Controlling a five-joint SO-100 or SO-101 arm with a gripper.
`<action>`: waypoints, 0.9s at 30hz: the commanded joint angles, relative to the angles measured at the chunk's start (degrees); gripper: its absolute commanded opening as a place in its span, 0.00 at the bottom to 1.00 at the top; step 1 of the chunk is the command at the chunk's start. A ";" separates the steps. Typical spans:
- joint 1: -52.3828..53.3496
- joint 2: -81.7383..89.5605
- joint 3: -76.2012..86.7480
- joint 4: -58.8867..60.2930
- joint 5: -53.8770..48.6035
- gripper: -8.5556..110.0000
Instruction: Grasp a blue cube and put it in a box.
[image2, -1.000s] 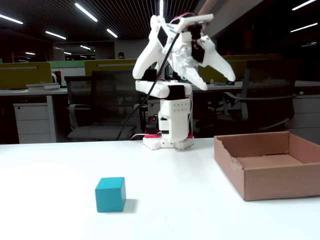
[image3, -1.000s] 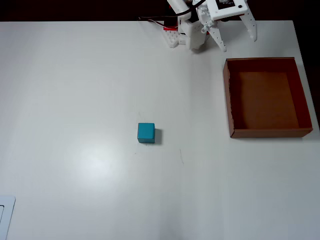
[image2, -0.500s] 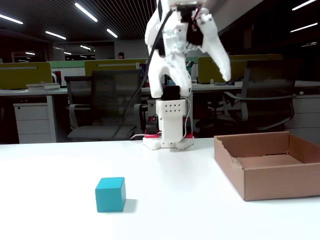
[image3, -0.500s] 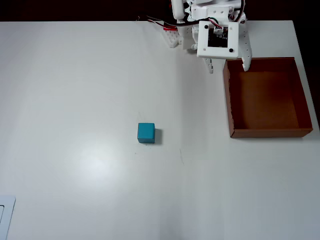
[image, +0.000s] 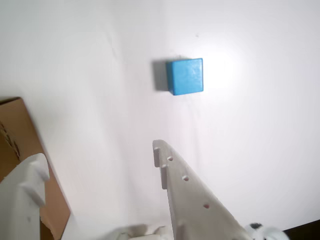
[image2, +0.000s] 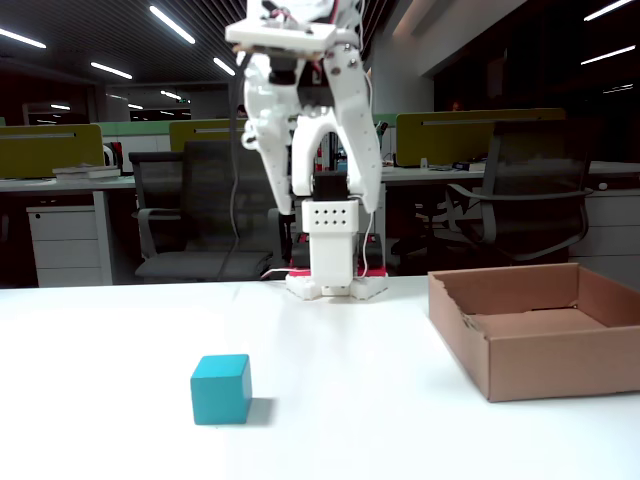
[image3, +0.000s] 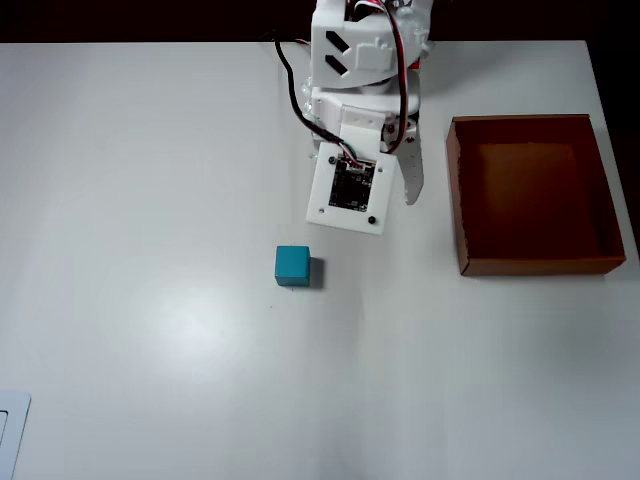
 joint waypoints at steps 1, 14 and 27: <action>2.81 -2.46 -5.89 1.58 -4.22 0.31; 10.55 -14.24 -12.04 4.31 -11.34 0.33; 14.33 -26.02 -15.47 -2.20 -12.74 0.42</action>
